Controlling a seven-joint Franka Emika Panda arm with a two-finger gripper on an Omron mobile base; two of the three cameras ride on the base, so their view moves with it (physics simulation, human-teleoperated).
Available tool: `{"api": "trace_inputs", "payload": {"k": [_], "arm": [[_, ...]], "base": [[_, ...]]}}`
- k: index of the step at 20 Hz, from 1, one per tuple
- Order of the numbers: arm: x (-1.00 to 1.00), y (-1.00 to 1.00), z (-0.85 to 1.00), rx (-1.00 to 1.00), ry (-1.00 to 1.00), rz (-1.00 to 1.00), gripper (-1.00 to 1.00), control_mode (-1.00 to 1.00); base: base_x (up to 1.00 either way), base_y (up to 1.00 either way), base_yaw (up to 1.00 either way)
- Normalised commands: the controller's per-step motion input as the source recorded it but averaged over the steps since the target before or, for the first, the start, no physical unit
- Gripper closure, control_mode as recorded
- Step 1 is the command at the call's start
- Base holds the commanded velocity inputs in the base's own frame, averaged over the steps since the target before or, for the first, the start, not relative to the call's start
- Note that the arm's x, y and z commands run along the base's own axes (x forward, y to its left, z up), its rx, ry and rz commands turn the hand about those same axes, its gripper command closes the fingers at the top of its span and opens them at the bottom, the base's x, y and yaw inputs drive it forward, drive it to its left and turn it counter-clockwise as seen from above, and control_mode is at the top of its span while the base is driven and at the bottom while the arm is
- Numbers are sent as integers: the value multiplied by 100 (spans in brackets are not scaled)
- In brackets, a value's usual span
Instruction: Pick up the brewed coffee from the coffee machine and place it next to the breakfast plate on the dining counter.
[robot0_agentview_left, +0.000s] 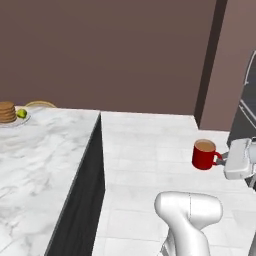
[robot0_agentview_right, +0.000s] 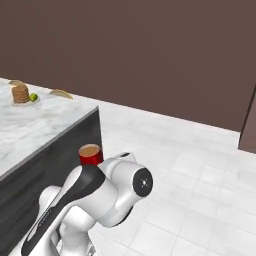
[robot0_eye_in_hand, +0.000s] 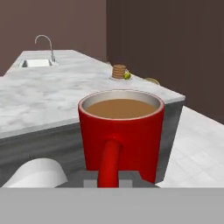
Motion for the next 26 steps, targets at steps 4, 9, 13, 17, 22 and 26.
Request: {"api": "trace_inputs", "payload": {"k": [4,9,13,17,22,26], "arm": [[0,0,0,0,0,0,100,100],[0,0,0,0,0,0,100,100],[0,0,0,0,0,0,100,100],[0,0,0,0,0,0,100,100],[0,0,0,0,0,0,100,100],[0,0,0,0,0,0,100,100]], "base": [[100,-72,10],[100,-50,22],[100,-40,33],[100,-54,32],[100,-52,35],[100,-38,37]]}}
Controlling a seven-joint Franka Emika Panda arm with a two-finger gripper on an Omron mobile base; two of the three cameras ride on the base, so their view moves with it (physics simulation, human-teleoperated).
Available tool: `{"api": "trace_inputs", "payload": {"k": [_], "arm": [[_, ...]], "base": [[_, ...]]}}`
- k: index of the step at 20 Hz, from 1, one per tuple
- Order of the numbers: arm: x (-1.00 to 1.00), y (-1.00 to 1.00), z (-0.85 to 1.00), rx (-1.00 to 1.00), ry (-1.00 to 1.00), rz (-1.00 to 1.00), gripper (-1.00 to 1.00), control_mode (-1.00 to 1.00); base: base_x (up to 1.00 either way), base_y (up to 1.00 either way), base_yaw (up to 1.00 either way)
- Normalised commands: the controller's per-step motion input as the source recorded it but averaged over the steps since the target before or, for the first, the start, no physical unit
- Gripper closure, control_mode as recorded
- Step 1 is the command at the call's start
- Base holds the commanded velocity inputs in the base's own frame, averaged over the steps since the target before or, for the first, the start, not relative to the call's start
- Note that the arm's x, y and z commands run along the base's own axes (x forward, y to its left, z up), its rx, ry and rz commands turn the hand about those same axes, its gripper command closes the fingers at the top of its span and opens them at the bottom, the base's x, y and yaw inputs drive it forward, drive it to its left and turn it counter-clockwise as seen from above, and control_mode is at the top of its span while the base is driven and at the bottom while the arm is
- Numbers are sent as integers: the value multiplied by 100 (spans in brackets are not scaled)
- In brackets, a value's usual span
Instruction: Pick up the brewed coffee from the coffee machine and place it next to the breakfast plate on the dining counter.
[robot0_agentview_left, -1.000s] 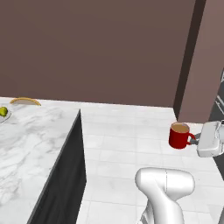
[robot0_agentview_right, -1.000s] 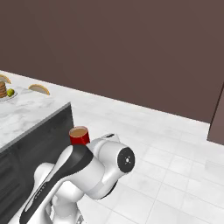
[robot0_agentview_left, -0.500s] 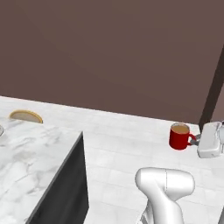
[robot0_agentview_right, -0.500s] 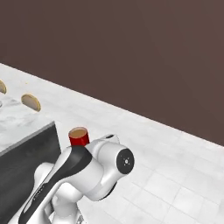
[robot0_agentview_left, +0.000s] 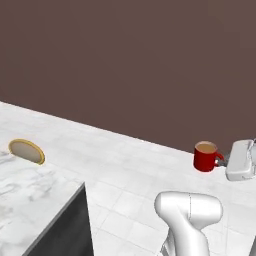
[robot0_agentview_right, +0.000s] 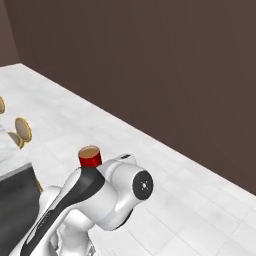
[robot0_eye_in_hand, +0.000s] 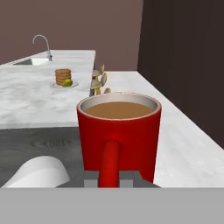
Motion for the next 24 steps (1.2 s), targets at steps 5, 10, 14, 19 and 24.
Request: {"api": "trace_inputs", "payload": {"k": [5,10,14,19,24], "arm": [[0,0,0,0,0,0,100,100],[0,0,0,0,0,0,100,100],[0,0,0,0,0,0,100,100],[0,0,0,0,0,0,100,100],[0,0,0,0,0,0,100,100]], "base": [[99,-8,50],[97,-1,54],[93,-20,55],[95,-71,44],[96,-76,41]]}}
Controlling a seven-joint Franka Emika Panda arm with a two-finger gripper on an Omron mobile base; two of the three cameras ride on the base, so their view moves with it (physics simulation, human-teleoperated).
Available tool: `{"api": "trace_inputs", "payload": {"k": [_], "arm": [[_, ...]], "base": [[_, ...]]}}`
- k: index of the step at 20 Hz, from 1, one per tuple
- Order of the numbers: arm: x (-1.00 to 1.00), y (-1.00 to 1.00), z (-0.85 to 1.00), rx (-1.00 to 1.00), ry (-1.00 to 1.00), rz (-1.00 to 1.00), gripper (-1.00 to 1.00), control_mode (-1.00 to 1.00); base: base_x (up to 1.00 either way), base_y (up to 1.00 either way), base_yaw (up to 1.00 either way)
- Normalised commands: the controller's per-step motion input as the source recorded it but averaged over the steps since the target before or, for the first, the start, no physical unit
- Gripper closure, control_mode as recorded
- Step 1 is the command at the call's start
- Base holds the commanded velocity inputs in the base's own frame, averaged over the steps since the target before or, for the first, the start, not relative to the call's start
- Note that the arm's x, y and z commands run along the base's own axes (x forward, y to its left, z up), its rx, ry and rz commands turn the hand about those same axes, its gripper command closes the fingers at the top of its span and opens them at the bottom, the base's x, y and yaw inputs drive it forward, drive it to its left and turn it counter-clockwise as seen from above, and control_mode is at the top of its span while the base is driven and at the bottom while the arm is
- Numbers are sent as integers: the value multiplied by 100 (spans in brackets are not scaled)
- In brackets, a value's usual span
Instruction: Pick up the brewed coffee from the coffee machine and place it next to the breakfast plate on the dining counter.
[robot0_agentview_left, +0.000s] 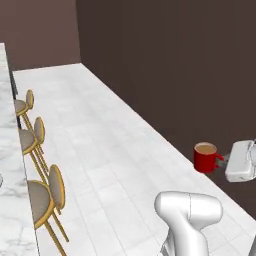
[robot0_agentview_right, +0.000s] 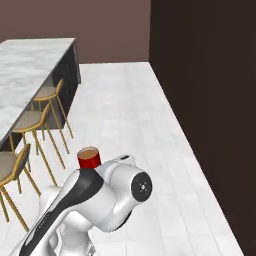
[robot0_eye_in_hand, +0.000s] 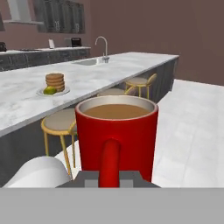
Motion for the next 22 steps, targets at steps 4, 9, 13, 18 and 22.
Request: {"api": "trace_inputs", "payload": {"k": [4,9,13,18,22], "arm": [[0,0,0,0,0,0,100,100],[0,0,0,0,0,0,100,100],[0,0,0,0,0,0,100,100],[0,0,0,0,0,0,100,100],[0,0,0,0,0,0,100,100]], "base": [[99,-43,48],[99,0,59],[84,-1,62],[81,-3,65],[60,-19,69]]}}
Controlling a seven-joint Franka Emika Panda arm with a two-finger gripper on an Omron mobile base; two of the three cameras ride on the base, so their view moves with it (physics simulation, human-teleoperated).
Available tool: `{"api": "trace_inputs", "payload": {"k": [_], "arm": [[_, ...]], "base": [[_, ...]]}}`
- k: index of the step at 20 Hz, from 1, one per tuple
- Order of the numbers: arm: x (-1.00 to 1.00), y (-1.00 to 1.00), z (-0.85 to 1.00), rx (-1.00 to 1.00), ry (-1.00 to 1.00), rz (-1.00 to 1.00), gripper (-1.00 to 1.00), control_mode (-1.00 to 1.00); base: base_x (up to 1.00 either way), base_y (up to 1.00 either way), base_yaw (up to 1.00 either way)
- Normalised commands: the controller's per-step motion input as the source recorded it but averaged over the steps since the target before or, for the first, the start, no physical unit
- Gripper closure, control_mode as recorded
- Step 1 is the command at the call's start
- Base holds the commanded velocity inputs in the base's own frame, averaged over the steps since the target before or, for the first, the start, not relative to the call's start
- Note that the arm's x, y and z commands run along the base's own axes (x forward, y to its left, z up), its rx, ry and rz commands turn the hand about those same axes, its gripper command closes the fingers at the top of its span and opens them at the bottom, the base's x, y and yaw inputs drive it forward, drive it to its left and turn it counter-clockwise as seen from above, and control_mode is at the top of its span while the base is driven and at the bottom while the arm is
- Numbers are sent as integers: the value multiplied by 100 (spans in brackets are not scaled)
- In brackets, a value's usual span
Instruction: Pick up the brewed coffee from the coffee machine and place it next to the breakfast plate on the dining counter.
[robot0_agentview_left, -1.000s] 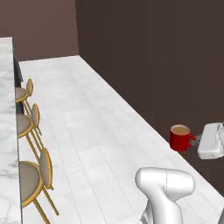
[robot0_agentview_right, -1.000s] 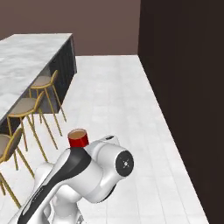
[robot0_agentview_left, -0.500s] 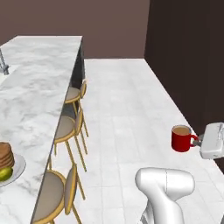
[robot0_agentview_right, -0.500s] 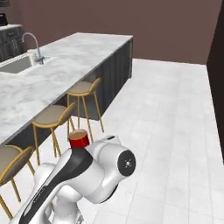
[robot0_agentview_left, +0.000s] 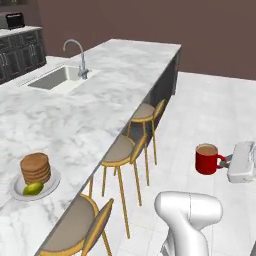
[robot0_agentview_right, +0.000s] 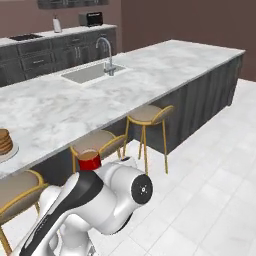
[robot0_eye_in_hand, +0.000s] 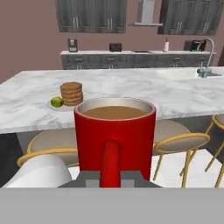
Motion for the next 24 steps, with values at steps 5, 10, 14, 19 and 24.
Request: {"api": "trace_inputs", "payload": {"k": [5,10,14,19,24], "arm": [[0,0,0,0,0,0,100,100],[0,0,0,0,0,0,100,100],[0,0,0,0,0,0,100,100],[0,0,0,0,0,0,100,100],[0,0,0,0,0,0,100,100]], "base": [[40,-27,70],[34,-17,67],[37,-29,62],[50,-46,56],[61,-39,52]]}}
